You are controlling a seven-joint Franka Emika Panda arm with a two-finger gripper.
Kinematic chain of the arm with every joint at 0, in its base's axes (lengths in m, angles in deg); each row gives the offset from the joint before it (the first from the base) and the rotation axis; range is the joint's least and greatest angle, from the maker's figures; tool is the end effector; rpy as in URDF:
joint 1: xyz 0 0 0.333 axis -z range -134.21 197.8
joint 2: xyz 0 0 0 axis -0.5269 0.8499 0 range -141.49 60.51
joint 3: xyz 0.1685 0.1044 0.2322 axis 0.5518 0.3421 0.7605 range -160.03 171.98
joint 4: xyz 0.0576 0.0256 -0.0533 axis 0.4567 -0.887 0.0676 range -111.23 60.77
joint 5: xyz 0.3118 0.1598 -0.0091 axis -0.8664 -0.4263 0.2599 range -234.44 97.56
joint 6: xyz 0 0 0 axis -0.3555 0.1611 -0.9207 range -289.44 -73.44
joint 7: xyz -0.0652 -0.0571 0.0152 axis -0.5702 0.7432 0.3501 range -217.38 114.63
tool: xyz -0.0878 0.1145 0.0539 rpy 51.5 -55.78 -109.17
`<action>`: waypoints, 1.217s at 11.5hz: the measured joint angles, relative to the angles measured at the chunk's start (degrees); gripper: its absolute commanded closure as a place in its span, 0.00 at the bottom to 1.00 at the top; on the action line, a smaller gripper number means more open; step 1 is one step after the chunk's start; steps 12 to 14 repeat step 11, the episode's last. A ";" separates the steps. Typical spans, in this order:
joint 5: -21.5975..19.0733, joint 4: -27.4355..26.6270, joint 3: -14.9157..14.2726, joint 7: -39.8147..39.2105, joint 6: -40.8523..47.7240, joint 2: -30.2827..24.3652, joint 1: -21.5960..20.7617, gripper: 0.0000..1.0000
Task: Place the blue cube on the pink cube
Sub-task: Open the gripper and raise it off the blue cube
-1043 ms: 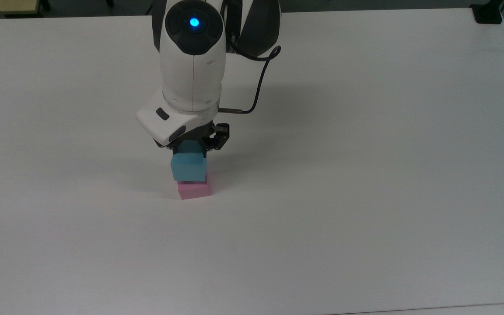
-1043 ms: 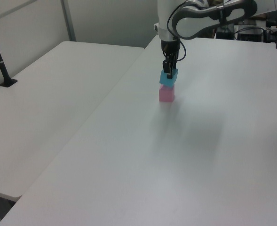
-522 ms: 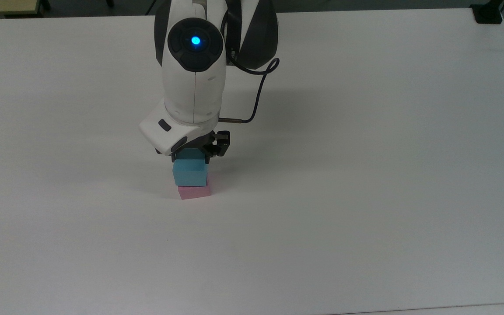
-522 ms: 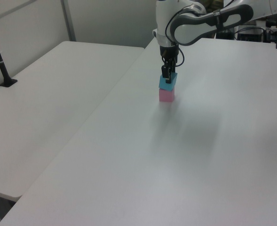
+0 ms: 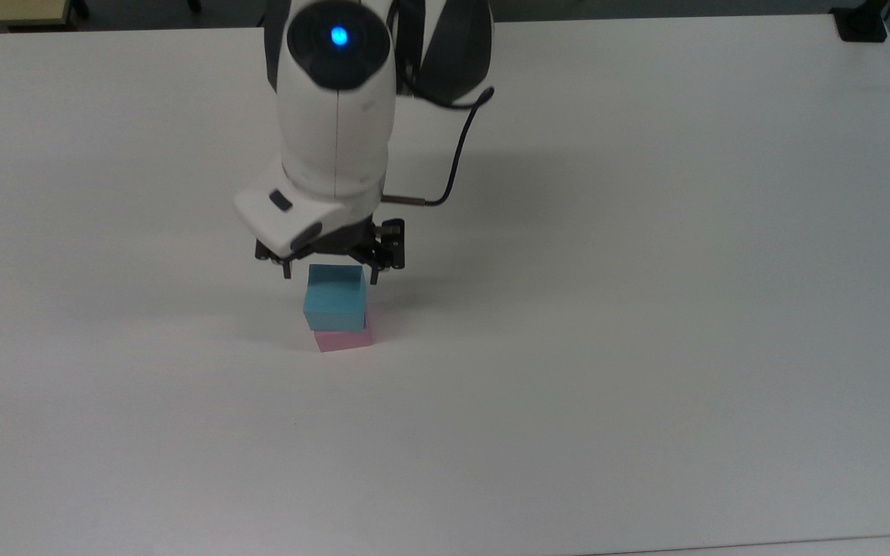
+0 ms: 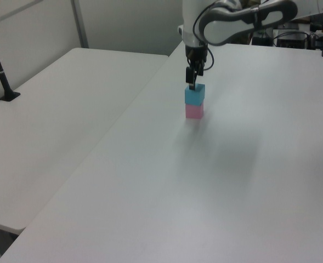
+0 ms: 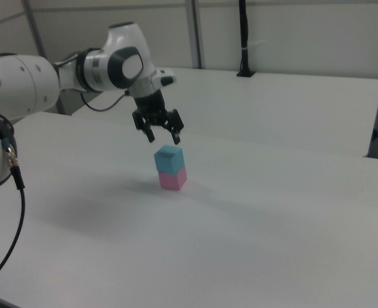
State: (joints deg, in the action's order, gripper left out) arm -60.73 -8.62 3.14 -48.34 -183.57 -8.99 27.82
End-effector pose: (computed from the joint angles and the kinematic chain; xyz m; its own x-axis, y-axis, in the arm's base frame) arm 0.6798 0.0044 0.3970 0.9967 0.0206 0.0786 0.0085 -0.9885 0.1512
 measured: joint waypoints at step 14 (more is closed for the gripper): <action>-5.00 -16.13 0.80 3.21 10.67 -25.59 -1.38 0.00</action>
